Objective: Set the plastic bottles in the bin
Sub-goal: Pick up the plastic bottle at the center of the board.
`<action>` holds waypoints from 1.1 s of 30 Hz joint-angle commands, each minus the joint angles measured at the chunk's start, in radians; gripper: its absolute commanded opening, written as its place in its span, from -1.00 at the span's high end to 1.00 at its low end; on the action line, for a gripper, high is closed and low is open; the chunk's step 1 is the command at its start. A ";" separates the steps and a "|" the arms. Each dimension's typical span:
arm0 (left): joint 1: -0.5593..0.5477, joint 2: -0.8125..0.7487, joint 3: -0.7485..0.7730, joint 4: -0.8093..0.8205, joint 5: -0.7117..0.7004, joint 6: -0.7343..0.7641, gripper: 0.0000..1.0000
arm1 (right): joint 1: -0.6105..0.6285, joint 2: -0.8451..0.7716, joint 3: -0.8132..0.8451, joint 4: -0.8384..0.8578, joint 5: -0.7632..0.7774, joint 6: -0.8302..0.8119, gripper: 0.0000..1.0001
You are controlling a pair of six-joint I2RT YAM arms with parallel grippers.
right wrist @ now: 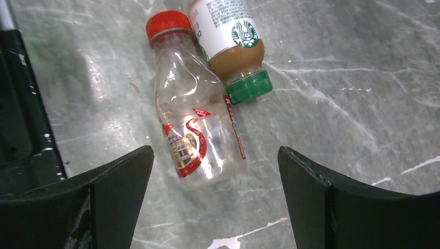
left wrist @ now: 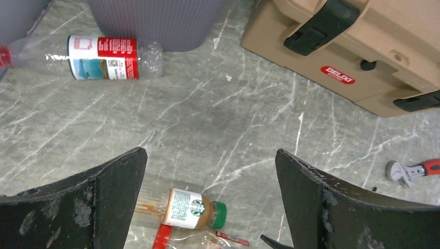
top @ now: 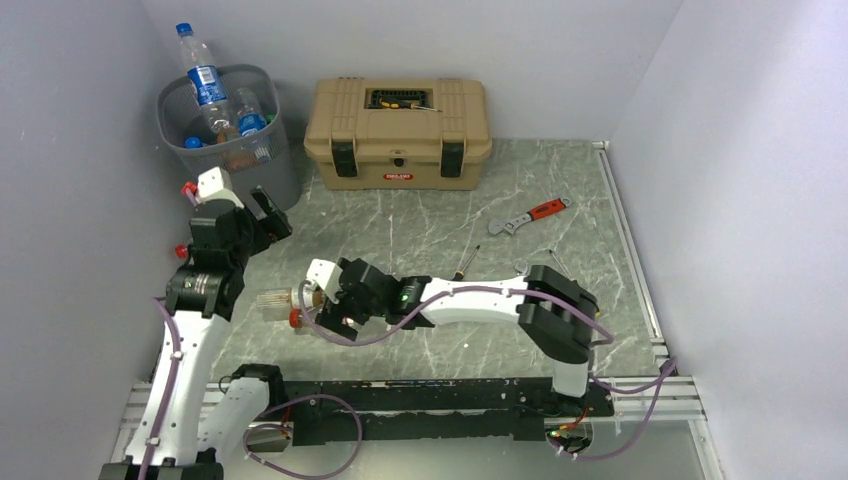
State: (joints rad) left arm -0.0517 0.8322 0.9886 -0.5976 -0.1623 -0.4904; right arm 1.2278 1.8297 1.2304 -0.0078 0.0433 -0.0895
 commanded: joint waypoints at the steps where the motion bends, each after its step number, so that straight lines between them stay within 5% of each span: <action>1: -0.013 -0.115 -0.112 0.088 -0.075 0.010 -0.99 | 0.006 0.071 0.095 -0.066 -0.025 -0.099 -0.88; 12: -0.057 -0.179 -0.131 0.061 -0.127 0.015 -0.99 | 0.004 0.225 0.231 -0.183 -0.100 -0.141 -0.79; 18: -0.066 -0.185 -0.137 0.062 -0.117 0.018 -0.99 | 0.005 0.244 0.213 -0.192 -0.115 -0.137 -0.54; 27: -0.068 -0.189 -0.140 0.067 -0.111 0.019 -0.99 | 0.011 0.135 0.089 -0.136 -0.120 -0.117 -0.02; 33: -0.068 -0.186 -0.138 0.064 -0.125 0.020 -0.99 | 0.038 -0.073 -0.063 -0.112 -0.092 -0.076 0.20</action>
State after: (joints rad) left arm -0.1158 0.6559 0.8463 -0.5644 -0.2611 -0.4831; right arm 1.2430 1.9335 1.2339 -0.1665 -0.0582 -0.2001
